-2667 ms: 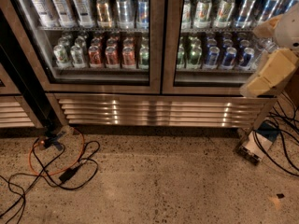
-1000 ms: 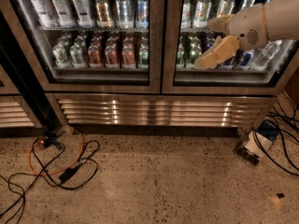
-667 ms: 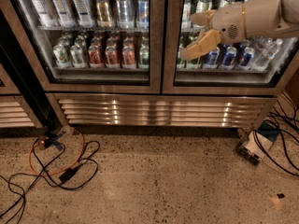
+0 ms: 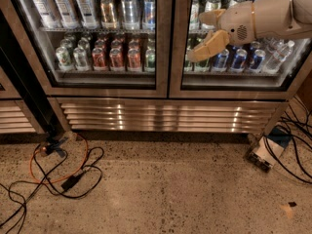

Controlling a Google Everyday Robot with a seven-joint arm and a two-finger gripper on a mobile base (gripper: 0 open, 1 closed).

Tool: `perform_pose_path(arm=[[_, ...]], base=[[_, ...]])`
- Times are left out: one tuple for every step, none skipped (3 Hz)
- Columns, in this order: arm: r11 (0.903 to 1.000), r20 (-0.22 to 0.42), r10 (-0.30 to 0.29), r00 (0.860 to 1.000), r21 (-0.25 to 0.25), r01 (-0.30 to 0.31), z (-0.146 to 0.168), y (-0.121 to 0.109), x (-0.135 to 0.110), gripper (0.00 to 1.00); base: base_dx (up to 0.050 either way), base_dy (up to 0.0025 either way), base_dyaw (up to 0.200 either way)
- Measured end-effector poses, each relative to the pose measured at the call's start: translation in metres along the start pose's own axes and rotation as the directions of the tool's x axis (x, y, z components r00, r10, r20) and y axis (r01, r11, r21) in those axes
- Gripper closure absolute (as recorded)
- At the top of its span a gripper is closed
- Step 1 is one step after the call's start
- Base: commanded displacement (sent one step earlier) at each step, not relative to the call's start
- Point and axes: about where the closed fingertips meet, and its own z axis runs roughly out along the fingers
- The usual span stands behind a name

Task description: Open left fridge door

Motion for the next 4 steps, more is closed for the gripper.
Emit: perform_pose_path(arm=[[1.0,-0.001,-0.006,1.0,0.003,0.006,0.001,0.0,0.0,0.0],[0.9972,0.084,-0.048,0.995,0.06,0.044,0.026,-0.035,-0.012,0.0],[0.9929,0.186,-0.086,0.979,0.096,0.069,0.059,-0.074,-0.026,0.0],[0.993,0.233,-0.088,0.968,0.097,0.067,0.079,-0.089,-0.033,0.0]], base=[[0.0,0.0,0.0],[0.0,0.0,0.0],[0.0,0.0,0.0],[0.0,0.0,0.0]])
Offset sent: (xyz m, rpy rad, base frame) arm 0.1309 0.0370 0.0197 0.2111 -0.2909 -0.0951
